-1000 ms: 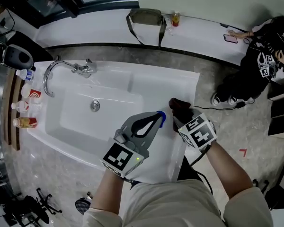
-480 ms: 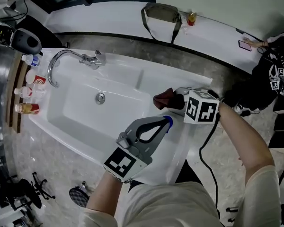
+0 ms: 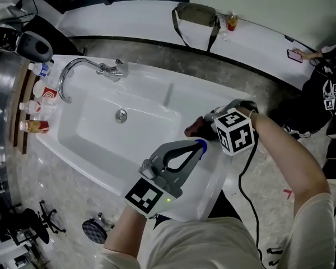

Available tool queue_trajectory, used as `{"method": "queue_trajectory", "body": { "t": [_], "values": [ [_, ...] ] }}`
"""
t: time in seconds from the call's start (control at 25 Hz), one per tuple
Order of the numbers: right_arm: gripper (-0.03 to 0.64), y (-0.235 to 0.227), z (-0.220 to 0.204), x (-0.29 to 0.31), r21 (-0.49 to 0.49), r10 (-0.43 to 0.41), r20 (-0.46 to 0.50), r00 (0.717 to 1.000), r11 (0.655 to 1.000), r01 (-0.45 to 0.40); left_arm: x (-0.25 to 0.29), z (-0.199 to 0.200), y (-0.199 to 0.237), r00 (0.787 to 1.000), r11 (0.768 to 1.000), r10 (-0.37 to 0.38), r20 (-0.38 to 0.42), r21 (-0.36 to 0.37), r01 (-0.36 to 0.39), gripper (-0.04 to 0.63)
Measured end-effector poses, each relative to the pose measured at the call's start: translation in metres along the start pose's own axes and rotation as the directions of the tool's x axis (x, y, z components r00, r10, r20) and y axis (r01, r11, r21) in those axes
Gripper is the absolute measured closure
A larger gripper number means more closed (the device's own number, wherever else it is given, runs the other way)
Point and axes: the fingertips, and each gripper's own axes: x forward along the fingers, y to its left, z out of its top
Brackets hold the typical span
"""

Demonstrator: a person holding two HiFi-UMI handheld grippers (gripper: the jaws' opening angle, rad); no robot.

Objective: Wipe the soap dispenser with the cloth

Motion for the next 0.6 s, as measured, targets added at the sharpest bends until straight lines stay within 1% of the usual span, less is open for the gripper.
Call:
{"method": "queue_trajectory", "body": {
  "t": [0.28,0.4,0.52,0.6],
  "values": [
    [0.538,0.03,-0.013,-0.007,0.054,0.036,-0.015,0.999,0.998,-0.035,-0.001,-0.001,0.001,1.0,1.0,0.018,0.007,-0.013,-0.018,0.595],
    [0.538,0.045,-0.012,-0.013,0.071,0.038,0.0,0.999,0.997,-0.038,-0.002,-0.003,0.0,1.0,1.0,0.022,0.006,-0.011,-0.022,0.595],
    [0.538,0.051,-0.008,-0.028,0.094,0.01,0.023,1.0,0.995,-0.012,-0.002,-0.003,-0.001,1.0,1.0,0.025,0.003,-0.01,-0.025,0.595],
    [0.538,0.042,-0.007,-0.04,0.12,-0.052,0.026,0.998,0.992,0.049,-0.002,-0.003,-0.001,1.0,1.0,0.027,0.004,-0.01,-0.027,0.595]
  ]
}}
